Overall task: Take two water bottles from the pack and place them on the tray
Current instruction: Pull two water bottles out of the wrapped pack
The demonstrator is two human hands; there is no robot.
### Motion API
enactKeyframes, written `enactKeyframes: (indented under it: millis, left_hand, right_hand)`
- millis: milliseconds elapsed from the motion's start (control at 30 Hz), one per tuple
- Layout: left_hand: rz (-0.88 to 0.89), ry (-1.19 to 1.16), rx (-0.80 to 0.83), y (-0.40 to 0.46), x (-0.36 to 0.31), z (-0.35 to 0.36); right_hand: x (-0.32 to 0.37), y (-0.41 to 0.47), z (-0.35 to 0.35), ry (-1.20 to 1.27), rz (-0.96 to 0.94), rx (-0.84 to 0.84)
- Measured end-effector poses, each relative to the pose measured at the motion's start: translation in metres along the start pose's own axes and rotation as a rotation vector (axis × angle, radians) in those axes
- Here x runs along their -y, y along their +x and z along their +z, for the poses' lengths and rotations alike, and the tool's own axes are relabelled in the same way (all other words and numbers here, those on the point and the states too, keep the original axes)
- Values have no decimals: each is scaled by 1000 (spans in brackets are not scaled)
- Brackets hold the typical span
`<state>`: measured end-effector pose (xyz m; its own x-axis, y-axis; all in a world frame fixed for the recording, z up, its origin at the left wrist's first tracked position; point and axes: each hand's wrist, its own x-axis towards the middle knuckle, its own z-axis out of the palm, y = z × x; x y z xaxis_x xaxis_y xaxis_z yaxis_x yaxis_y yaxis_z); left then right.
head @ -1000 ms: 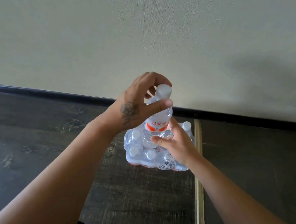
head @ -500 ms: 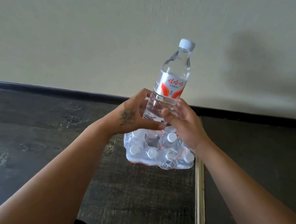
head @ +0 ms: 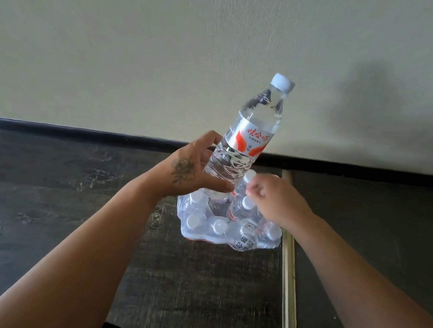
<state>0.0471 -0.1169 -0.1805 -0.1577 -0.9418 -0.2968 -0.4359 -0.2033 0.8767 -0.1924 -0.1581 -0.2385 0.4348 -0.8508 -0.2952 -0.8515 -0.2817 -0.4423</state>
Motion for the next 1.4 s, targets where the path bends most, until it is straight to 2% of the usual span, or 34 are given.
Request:
enactKeyframes:
  millis: [67, 200, 367, 533, 700, 900, 1200, 1400]
  left_hand:
    - [-4, -6, 7, 1, 0, -3]
    - [13, -68, -9, 2, -1, -8]
    - [25, -118, -35, 2, -1, -13]
    - [21, -130, -70, -2, 4, -21]
    - [20, -281, -59, -3, 1, -24]
    - [75, -439, -56, -4, 0, -21]
    - [69, -551, -39, -2, -9, -10]
    - [87, -571, -51, -1, -13, -5]
  right_hand:
    - [-6, -4, 12, -145, -71, -7]
    - [-7, -5, 20, -269, -129, 5]
    - [0, -1, 17, -384, -157, 37]
    - [13, -1, -17, -437, -216, 14]
    - [31, -4, -84, -335, -203, 39]
    - [53, -19, -153, -140, -190, -199]
    - [59, -20, -144, -201, -217, -219]
    - [55, -10, -124, -10, -277, -299]
